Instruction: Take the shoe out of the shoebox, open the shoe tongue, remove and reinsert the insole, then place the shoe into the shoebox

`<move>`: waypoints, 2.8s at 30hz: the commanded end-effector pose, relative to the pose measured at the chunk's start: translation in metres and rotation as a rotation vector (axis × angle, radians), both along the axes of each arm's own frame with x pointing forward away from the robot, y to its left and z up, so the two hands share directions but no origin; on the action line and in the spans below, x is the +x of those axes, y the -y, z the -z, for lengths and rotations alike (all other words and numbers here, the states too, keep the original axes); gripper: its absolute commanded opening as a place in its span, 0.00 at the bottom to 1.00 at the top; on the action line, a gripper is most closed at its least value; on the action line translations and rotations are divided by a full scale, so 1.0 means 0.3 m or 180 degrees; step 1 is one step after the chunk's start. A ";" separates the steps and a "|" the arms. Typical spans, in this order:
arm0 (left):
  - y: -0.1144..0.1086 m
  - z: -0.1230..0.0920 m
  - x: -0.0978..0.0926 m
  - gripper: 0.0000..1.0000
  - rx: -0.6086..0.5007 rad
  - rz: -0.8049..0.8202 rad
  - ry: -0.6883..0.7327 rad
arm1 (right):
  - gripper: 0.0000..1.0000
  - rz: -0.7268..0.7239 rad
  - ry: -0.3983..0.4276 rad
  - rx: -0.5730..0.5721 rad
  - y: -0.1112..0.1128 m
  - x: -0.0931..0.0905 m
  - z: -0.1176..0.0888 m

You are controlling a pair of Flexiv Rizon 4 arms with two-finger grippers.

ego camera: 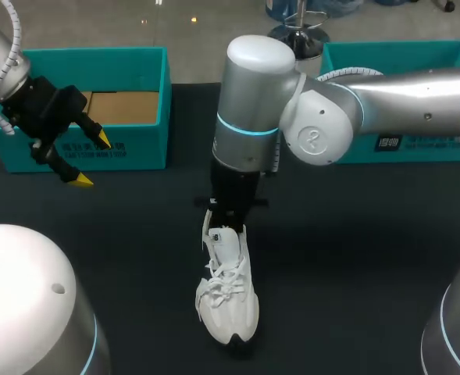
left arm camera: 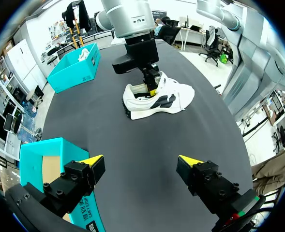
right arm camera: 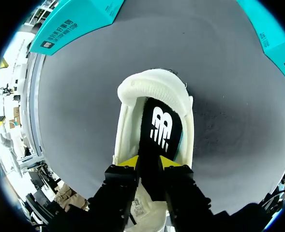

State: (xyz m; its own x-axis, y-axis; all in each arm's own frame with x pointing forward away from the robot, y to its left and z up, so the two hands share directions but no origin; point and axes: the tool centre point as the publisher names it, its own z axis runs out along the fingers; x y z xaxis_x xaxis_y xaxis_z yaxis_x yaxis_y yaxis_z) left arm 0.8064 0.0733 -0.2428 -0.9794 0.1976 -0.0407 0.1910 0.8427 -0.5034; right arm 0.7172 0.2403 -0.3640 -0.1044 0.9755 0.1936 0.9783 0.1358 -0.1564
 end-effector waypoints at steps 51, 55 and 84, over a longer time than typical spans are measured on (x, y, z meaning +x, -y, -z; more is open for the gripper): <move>0.000 0.000 0.001 1.00 0.0011 0.0001 -0.0003 | 1.00 0.0019 0.0267 -0.0106 0.002 0.022 -0.068; 0.000 0.000 0.001 1.00 0.0011 0.0001 -0.0003 | 1.00 0.0034 0.0280 -0.0121 0.011 0.017 -0.072; 0.000 0.000 0.001 1.00 0.0011 0.0001 -0.0003 | 1.00 0.0136 0.0530 -0.0298 0.053 -0.138 -0.287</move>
State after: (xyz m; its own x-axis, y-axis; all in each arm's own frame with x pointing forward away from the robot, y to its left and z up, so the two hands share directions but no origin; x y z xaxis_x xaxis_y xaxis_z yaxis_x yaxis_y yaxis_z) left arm 0.8064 0.0733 -0.2428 -0.9794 0.1976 -0.0408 0.1910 0.8427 -0.5034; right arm 0.6793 0.2267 -0.2792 -0.0854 0.9930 0.0820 0.9962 0.0863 -0.0082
